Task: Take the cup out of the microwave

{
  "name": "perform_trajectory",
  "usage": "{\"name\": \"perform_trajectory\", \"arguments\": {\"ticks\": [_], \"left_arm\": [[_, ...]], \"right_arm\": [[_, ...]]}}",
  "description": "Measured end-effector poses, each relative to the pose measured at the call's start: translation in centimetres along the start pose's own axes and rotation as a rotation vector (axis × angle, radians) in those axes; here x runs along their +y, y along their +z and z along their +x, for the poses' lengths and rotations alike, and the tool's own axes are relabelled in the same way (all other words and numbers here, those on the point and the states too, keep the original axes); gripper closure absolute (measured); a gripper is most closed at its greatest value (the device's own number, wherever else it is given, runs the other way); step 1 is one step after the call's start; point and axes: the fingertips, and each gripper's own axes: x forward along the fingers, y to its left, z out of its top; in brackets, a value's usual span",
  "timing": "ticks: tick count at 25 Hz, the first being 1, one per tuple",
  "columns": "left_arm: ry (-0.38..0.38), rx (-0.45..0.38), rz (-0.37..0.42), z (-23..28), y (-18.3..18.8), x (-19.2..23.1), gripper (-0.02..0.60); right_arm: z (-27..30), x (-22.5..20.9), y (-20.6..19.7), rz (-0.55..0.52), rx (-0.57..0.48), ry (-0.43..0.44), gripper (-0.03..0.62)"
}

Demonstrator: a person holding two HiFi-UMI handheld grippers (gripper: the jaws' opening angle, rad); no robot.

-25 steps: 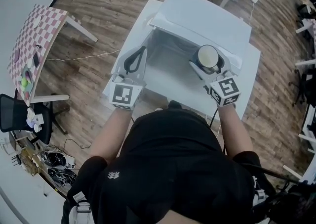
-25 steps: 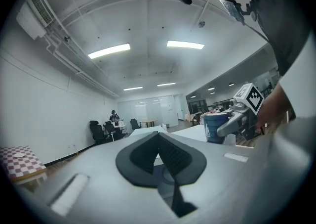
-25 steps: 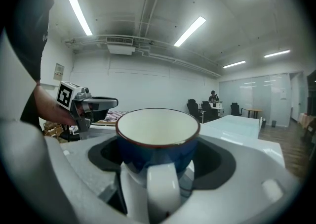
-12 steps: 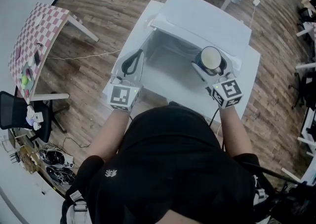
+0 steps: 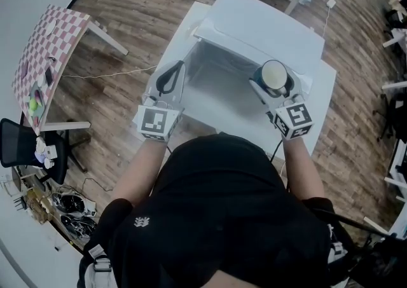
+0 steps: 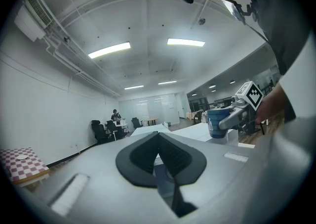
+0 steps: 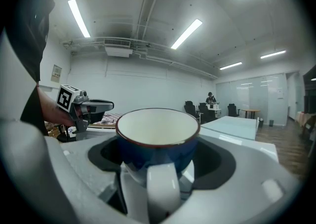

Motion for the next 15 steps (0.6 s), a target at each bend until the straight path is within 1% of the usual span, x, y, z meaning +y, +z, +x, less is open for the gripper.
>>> {"name": "perform_trajectory", "arguments": {"ticks": [7,15], "left_arm": [[-0.007,-0.030,0.033,0.04,0.52,-0.07,0.581],[-0.009,-0.027,0.022,0.56,0.62,-0.19,0.580]], "right_arm": [[0.13,-0.38,0.24,0.011,-0.009,-0.012,0.197],[0.05,-1.09,0.11,0.009,-0.009,-0.026,0.197]]}}
